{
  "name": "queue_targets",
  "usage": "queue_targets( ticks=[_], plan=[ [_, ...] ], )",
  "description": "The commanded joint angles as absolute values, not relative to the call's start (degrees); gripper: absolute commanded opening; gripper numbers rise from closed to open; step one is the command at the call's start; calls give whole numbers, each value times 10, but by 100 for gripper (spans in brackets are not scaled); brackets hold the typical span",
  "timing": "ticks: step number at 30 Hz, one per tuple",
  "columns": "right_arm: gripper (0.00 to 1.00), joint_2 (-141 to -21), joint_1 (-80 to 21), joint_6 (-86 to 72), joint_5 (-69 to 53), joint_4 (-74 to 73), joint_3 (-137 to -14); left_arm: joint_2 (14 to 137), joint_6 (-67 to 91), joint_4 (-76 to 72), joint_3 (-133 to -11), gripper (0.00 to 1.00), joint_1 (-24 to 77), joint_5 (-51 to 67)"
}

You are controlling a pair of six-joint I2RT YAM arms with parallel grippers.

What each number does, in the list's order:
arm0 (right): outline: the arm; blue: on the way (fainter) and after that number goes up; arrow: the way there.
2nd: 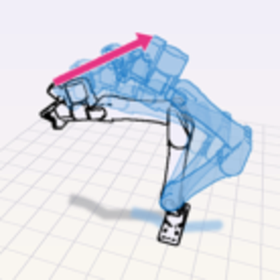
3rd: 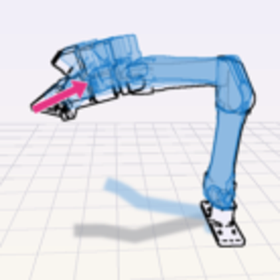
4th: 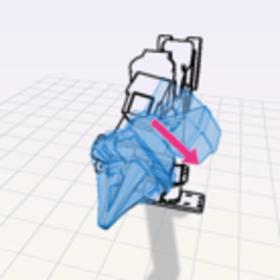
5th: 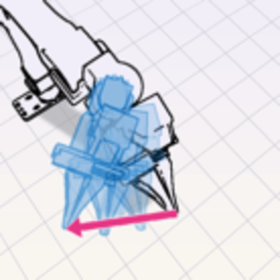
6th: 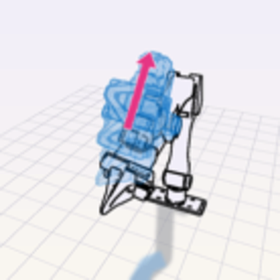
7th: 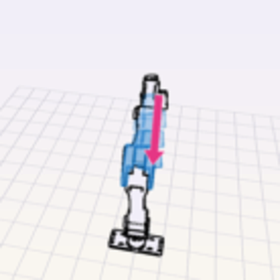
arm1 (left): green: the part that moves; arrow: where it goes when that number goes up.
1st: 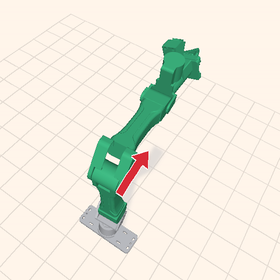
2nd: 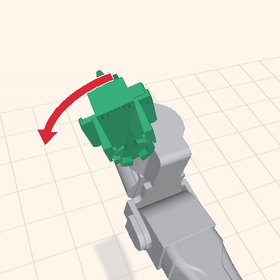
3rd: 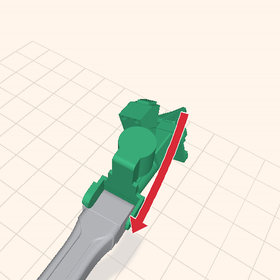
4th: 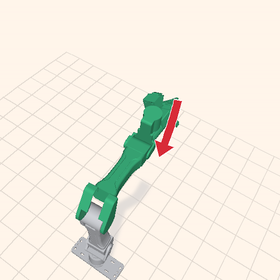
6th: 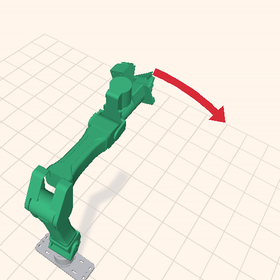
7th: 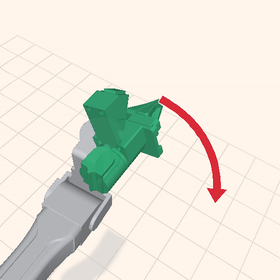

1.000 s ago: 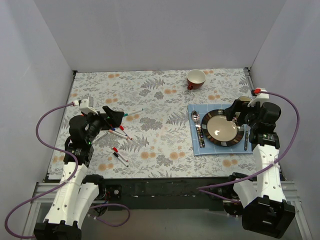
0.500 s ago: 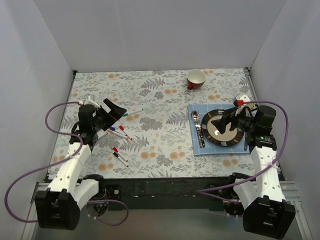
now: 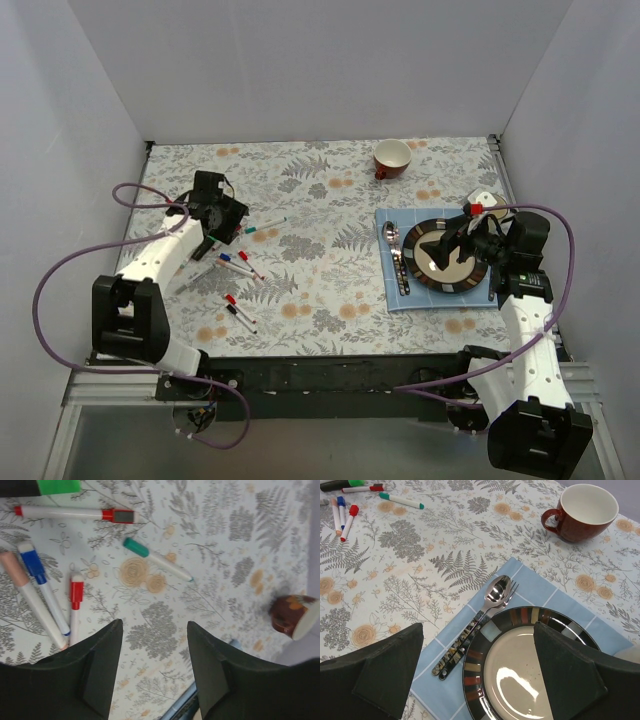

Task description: Open the pen caps

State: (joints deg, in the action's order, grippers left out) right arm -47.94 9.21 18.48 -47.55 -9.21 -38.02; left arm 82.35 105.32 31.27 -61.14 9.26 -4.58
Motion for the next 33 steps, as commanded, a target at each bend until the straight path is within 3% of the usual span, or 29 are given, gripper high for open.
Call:
queue_targets(
  ticks=[1,6,33],
  plan=[
    [98,-473,87,195,-489,-88,-382,845,1061,417,-648,49,117,-135],
    [98,-470,80,196,-485,-90,-383,870,1046,425,-642,29,133,-157],
    [98,-478,67,204,-446,-91,-383,998,1027,392,-636,32,142,-171]
  ],
)
